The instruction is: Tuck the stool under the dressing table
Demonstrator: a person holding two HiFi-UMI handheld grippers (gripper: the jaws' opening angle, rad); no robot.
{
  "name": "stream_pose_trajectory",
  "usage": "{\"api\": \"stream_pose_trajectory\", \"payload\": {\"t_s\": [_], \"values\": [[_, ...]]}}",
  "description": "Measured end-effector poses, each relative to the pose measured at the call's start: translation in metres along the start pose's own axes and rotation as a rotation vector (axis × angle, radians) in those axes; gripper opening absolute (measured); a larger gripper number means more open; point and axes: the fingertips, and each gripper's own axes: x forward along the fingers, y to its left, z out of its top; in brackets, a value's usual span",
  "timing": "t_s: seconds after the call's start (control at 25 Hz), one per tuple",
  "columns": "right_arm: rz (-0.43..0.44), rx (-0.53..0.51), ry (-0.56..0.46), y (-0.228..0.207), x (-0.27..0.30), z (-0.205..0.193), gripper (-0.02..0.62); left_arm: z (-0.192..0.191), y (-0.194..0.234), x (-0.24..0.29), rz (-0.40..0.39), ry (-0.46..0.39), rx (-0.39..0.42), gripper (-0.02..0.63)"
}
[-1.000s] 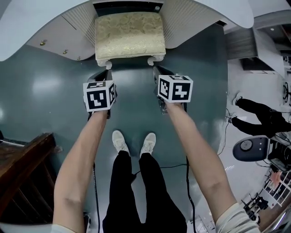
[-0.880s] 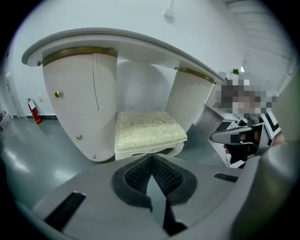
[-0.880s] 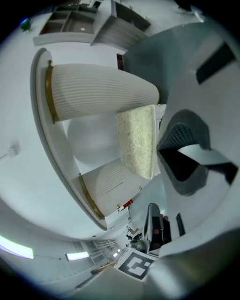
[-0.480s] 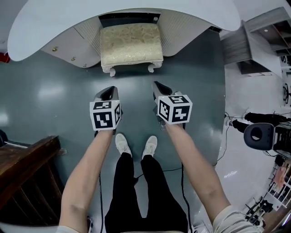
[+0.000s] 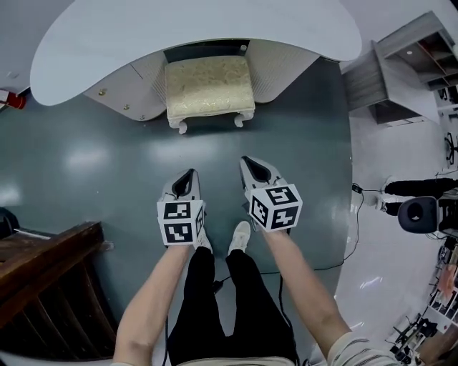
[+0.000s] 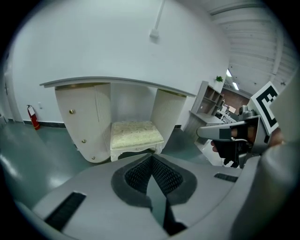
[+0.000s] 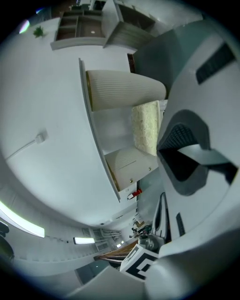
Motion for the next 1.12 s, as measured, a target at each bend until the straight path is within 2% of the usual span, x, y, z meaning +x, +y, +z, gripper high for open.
{"api": "stream_pose_trajectory", "payload": {"t_s": [0.36, 0.56, 0.64, 0.84, 1.0, 1.12], "values": [[0.022, -0.039, -0.071, 0.045, -0.057, 0.008, 0.012, 0.024, -0.021, -0.06, -0.008, -0.089, -0.026, 0.005], [0.024, 0.002, -0.108, 0.062, -0.087, 0.014, 0.012, 0.032, -0.029, -0.093, -0.013, -0.133, -0.111, 0.005], [0.035, -0.001, -0.109, 0.073, -0.103, 0.016, 0.012, 0.032, -0.036, -0.113, -0.009, -0.136, -0.117, 0.005], [0.036, 0.038, -0.143, 0.088, -0.139, 0.04, 0.012, 0.05, -0.054, -0.158, -0.013, -0.166, -0.097, 0.005], [0.035, 0.057, -0.184, 0.096, -0.167, 0.063, 0.012, 0.062, -0.066, -0.183, -0.03, -0.189, -0.169, 0.005], [0.039, 0.042, -0.192, 0.102, -0.187, 0.077, 0.012, 0.071, -0.079, -0.199, -0.04, -0.196, -0.179, 0.005]]}}
